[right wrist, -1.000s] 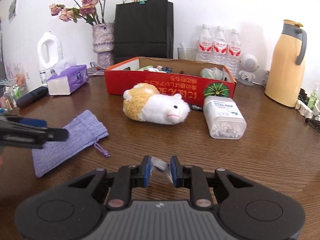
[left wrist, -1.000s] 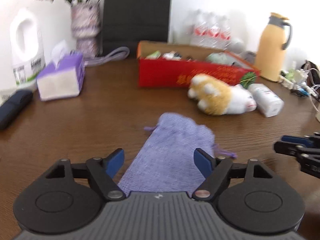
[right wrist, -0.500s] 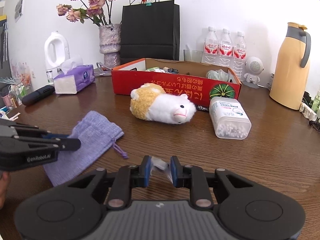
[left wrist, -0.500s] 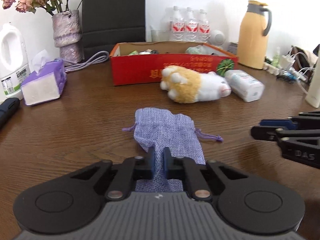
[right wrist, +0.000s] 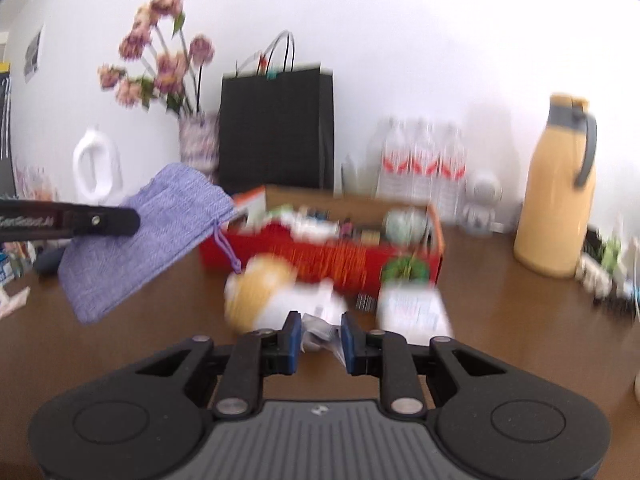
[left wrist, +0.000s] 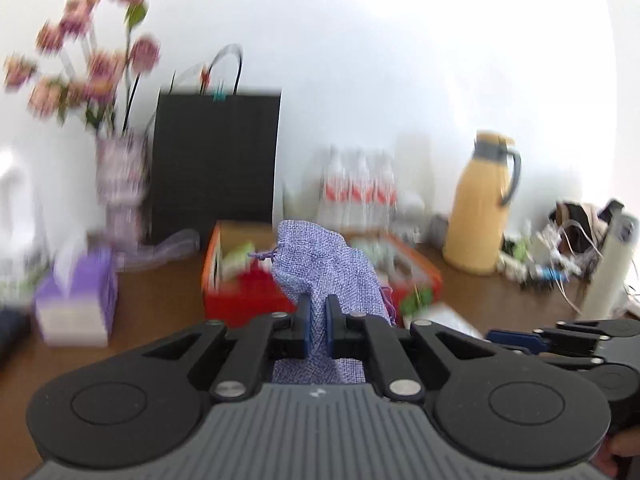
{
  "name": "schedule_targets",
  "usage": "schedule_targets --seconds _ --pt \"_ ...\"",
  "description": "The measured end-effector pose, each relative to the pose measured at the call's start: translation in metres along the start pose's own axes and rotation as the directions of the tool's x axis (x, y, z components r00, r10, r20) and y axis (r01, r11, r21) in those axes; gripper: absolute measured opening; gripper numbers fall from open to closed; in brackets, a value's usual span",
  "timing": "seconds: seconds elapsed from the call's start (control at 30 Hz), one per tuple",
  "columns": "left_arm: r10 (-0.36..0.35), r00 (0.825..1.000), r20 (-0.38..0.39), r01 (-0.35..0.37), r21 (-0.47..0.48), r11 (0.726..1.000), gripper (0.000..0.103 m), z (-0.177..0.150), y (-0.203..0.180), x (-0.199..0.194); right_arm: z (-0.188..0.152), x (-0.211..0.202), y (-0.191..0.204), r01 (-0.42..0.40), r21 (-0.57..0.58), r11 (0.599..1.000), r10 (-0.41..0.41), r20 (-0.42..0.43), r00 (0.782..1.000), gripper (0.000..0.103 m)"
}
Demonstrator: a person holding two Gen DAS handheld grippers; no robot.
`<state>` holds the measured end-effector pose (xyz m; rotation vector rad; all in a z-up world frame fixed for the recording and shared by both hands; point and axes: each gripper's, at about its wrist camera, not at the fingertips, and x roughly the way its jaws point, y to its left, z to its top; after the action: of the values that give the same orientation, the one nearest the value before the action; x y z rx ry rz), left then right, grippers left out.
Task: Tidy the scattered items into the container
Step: 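Carry the pouch and wrapper into the box and open both tools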
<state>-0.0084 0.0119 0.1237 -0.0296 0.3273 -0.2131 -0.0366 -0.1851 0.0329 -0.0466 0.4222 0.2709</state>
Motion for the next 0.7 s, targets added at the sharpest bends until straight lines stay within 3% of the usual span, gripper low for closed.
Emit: schedule_targets --seconds 0.2,0.33,0.43,0.5,0.57,0.63,0.67,0.7 --pt "0.086 0.996 0.005 -0.085 -0.105 0.991 0.008 0.077 0.037 0.098 0.082 0.042 -0.035 0.001 0.037 0.999 -0.005 0.122 0.993 0.02" --pt "0.106 0.985 -0.138 -0.13 -0.18 0.975 0.008 0.088 0.065 0.184 0.129 0.094 -0.056 -0.04 0.053 0.998 0.036 0.078 0.996 0.02" --pt "0.173 0.941 -0.29 -0.216 -0.124 0.968 0.008 0.06 0.073 0.238 0.148 0.148 -0.067 -0.076 0.075 0.994 0.077 -0.018 0.997 0.02" --pt "0.174 0.924 -0.34 -0.214 -0.083 0.973 0.009 0.039 0.074 0.251 0.151 0.182 -0.072 -0.074 0.095 0.993 0.083 -0.094 0.992 0.02" --pt "0.194 0.906 -0.377 -0.233 -0.062 0.97 0.017 0.025 0.077 0.258 0.147 0.218 -0.072 -0.075 0.102 0.992 0.093 -0.179 0.979 0.02" --pt "0.174 0.899 -0.402 -0.219 -0.068 0.973 0.027 0.017 0.082 0.261 0.139 0.251 -0.07 -0.08 0.096 0.992 0.104 -0.28 0.954 0.02" --pt "0.167 0.904 -0.393 -0.206 -0.058 0.977 0.027 0.015 0.084 0.258 0.136 0.265 -0.069 -0.075 0.097 0.992 0.102 -0.318 0.943 0.02" --pt "0.176 0.904 -0.391 -0.209 -0.044 0.977 0.034 0.016 0.084 0.257 0.132 0.279 -0.067 -0.069 0.094 0.993 0.098 -0.358 0.929 0.02"
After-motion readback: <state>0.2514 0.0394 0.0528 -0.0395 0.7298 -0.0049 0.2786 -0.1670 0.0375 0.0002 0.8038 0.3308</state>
